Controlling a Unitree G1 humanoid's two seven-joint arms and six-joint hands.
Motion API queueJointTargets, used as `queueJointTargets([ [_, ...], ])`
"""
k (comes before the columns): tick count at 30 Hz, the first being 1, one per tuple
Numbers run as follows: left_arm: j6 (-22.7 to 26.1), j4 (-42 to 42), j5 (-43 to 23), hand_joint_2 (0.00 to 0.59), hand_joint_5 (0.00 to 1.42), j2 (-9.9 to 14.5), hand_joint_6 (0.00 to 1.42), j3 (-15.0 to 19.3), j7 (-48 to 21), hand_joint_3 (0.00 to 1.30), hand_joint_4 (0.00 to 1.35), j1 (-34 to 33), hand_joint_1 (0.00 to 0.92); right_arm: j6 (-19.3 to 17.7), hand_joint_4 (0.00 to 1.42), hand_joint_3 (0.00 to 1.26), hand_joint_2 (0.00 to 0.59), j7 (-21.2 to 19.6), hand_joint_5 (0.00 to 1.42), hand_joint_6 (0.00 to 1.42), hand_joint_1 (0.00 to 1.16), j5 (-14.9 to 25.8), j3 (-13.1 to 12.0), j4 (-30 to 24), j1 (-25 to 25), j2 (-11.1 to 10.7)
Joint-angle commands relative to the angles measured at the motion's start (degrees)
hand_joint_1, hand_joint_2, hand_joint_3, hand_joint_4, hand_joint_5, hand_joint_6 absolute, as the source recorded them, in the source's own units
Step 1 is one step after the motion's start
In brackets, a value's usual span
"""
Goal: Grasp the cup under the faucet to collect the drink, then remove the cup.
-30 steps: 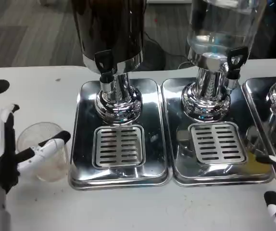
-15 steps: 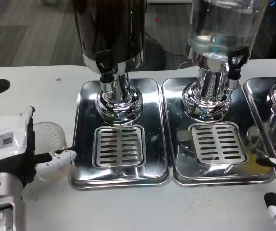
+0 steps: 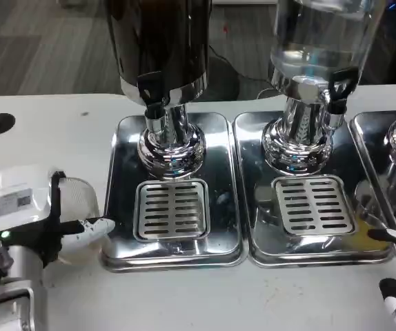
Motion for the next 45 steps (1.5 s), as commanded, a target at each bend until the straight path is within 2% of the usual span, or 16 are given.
queueJointTargets([
  [1,-0.26,0.49,1.19,0.084,0.67,0.63,0.86,-1.31,1.69,0.4,0.47,0.58,0.315,-0.65,0.01,0.22,0.437,0.55,0.0,0.0,0.42,0.45,0.52,0.09,-0.4,-0.25],
  [4,-0.12,0.53,1.67,0.09,0.73,0.83,0.94,-1.59,2.78,0.43,0.52,0.95,0.325,-0.68,0.01,0.22,0.436,0.5,0.0,0.0,0.42,0.39,0.77,0.28,-0.54,-0.26],
  [8,0.05,0.39,2.05,0.093,0.79,0.76,0.98,-1.63,4.35,0.47,0.57,1.59,0.327,-0.64,0.01,0.22,0.436,0.47,0.0,0.0,0.42,0.37,1.03,0.28,-0.62,-0.31],
  [25,-0.12,-0.43,1.27,0.101,0.85,0.76,1.01,-1.01,6.16,0.51,0.63,2.73,0.311,-0.45,0.0,0.21,0.435,0.46,0.0,0.0,0.42,-0.09,1.9,0.16,-0.68,-0.29],
  [45,-1.41,-7.7,-2.73,0.105,0.87,0.58,1.04,4.01,6.57,0.52,0.64,4.85,0.314,0.08,0.0,0.21,0.435,0.4,0.0,0.0,0.42,-0.79,3.56,0.76,-1.46,-0.16],
])
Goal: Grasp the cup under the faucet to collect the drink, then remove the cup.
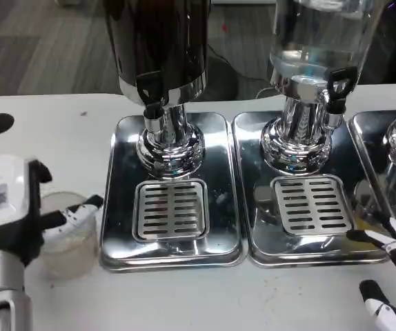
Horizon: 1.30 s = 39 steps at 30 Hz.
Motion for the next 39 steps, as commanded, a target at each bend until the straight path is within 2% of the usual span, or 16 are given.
queueJointTargets([
  [1,-0.61,-1.55,-1.1,0.105,0.87,0.31,1.04,0.92,0.56,0.52,0.64,0.75,0.314,0.03,0.0,0.21,0.435,0.22,0.0,0.0,0.42,-0.28,0.27,0.58,-0.06,-0.16],
  [8,-0.95,-1.27,-1.21,0.103,0.87,0.23,1.04,0.86,0.47,0.52,0.64,0.83,0.314,0.17,0.0,0.21,0.435,0.4,0.0,0.0,0.42,0.15,0.04,0.64,-0.12,-0.43],
  [12,-1.26,-1.64,-1.0,0.063,0.83,0.31,1.03,0.69,0.24,0.49,0.61,1.02,0.239,0.18,0.0,0.21,0.435,0.45,0.0,0.0,0.42,0.26,0.04,0.72,-0.18,-0.47],
  [15,-1.81,-3.76,-1.04,0.027,0.73,0.72,0.95,0.75,-1.0,0.4,0.49,2.01,0.154,0.2,0.0,0.21,0.435,0.44,0.0,0.0,0.42,0.23,0.12,0.7,-0.18,-0.41],
  [19,-2.34,-9.69,-0.46,0.003,0.46,1.92,0.76,1.82,-5.43,0.24,0.24,4.59,0.053,0.2,0.0,0.21,0.435,0.44,0.0,0.0,0.42,0.6,0.13,1.05,-0.28,-0.29],
  [25,-4.07,-17.81,-0.7,0.0,0.2,1.72,0.57,4.66,-7.6,0.11,0.03,10.53,0.0,0.1,0.0,0.21,0.441,0.46,0.0,0.0,0.41,0.65,0.73,1.38,-0.53,0.02],
  [32,-6.1,-20.24,-1.12,0.0,0.16,0.33,0.56,7.09,-6.77,0.06,0.0,16.07,0.0,0.37,0.0,0.21,0.442,0.5,0.0,0.0,0.4,0.69,1.37,1.67,-0.72,0.27],
  [39,-7.82,-16.77,-1.83,0.0,0.16,-1.25,0.58,7.74,-4.58,0.04,0.0,18.78,0.007,-0.06,0.0,0.21,0.437,0.34,0.0,0.0,0.4,0.83,1.45,1.96,-0.09,0.38],
])
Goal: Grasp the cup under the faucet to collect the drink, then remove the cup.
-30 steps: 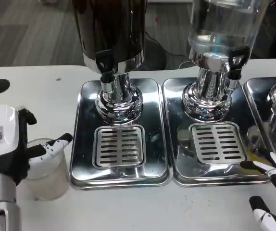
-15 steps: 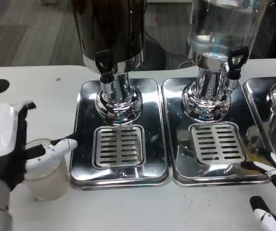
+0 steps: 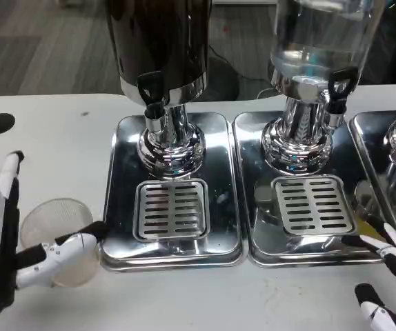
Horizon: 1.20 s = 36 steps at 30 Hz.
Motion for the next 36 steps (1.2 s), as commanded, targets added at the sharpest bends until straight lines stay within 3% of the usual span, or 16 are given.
queueJointTargets([
  [1,-1.11,3.14,-0.74,0.003,0.17,-0.99,0.6,0.54,2.48,0.04,0.0,1.29,0.009,-0.3,0.0,0.21,0.437,0.2,0.0,0.0,0.39,0.71,0.27,0.33,0.66,0.26],
  [8,-1.79,9.49,-0.82,0.026,0.26,-1.95,0.69,-0.49,5.47,0.1,0.08,0.6,0.074,-1.18,0.0,0.22,0.431,-0.07,0.0,0.0,0.39,0.8,0.15,0.8,1.74,0.23],
  [15,-1.23,12.48,1.77,0.044,0.34,-2.19,0.74,-3.51,5.73,0.11,0.12,-1.64,0.203,-2.56,0.0,0.22,0.43,-0.14,0.0,0.0,0.39,1.73,-0.46,1.8,2.88,-0.03],
  [36,0.93,14.06,5.01,0.073,0.61,-2.5,0.94,-5.98,8.59,0.26,0.36,-2.67,0.3,-5.49,0.0,0.22,0.421,0.66,0.0,0.0,0.4,5.32,-1.87,5.27,2.93,-0.81],
])
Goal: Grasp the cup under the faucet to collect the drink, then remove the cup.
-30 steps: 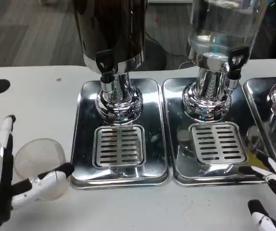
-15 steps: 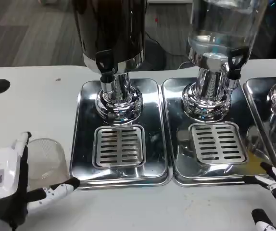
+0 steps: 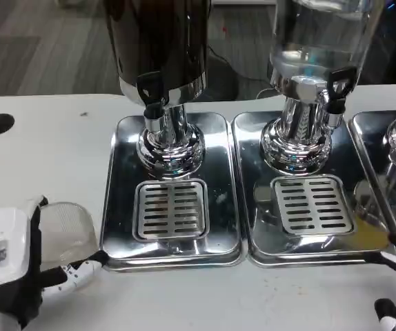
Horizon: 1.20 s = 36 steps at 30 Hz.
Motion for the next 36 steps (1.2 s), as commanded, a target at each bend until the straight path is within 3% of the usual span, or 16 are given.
queueJointTargets([
  [1,0.16,0.89,0.48,0.077,0.62,0.07,0.95,-0.35,0.4,0.26,0.37,0.11,0.311,-1.38,0.0,0.22,0.421,0.6,0.0,0.0,0.4,0.88,-0.56,0.2,0.49,-0.48],
  [11,-0.24,2.31,0.49,0.123,0.79,-0.22,1.07,-0.65,5.6,0.4,0.52,0.72,0.375,-2.81,0.0,0.22,0.41,0.92,0.0,0.0,0.4,1.1,-0.63,0.68,1.61,-0.46],
  [36,-0.86,0.78,-2.76,0.148,0.84,-0.35,1.09,1.1,10.74,0.44,0.56,2.49,0.356,-4.23,0.02,0.21,0.404,1.58,0.0,0.0,0.41,0.86,-0.21,1.56,1.79,-0.45],
])
